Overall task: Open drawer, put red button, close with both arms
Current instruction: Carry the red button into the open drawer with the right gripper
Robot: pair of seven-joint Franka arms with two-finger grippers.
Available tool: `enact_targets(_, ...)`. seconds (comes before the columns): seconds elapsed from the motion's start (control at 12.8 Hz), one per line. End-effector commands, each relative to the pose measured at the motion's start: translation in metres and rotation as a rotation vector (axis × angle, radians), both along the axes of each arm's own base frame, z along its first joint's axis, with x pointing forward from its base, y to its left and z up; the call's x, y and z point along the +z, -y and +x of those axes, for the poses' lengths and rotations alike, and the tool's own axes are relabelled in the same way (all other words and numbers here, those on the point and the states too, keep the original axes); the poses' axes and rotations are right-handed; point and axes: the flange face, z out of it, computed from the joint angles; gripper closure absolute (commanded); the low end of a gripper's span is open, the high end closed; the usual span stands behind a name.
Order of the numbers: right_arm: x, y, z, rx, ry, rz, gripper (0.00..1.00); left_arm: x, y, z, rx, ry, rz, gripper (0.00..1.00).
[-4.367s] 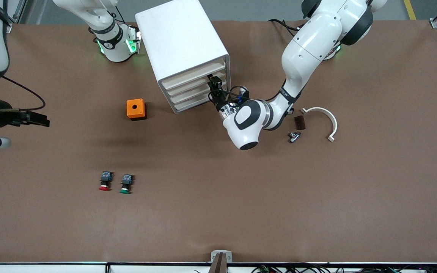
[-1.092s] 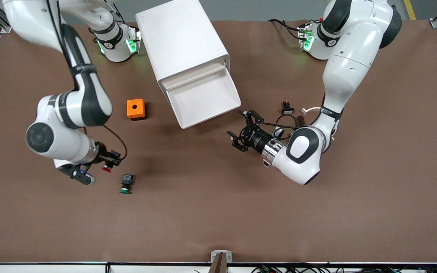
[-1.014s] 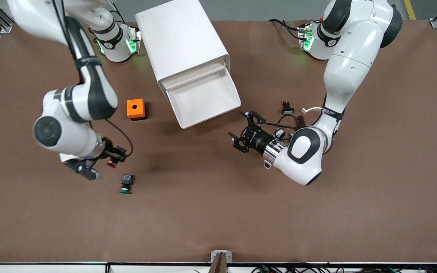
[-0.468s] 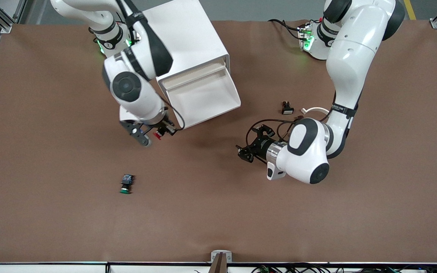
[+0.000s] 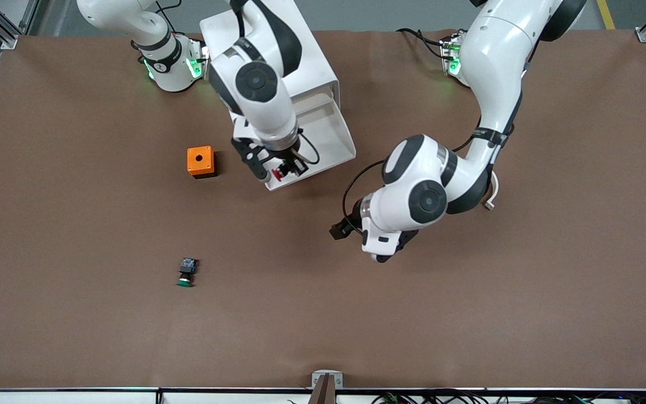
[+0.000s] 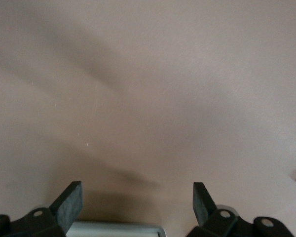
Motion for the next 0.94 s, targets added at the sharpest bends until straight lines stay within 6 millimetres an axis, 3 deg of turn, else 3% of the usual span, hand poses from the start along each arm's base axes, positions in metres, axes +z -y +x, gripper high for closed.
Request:
enact_targets(0.0, -0.001, -0.017, -0.021, -0.078, -0.003, 0.005, 1.00, 0.003, 0.008, -0.013, -0.016, 0.079, 0.102, 0.01)
enact_targets(0.23, -0.002, -0.036, -0.044, -0.125, -0.012, 0.000, 1.00, 0.000, 0.021, -0.025, -0.061, 0.124, 0.168, 0.01)
enact_targets(0.47, -0.022, -0.045, -0.068, -0.153, -0.022, -0.015, 1.00, 0.000, 0.030, -0.031, -0.077, 0.129, 0.169, 0.00)
enact_targets(0.86, -0.044, -0.047, -0.079, -0.154, -0.018, -0.019, 1.00, -0.007, 0.037, -0.037, -0.065, 0.116, 0.177, 0.00)
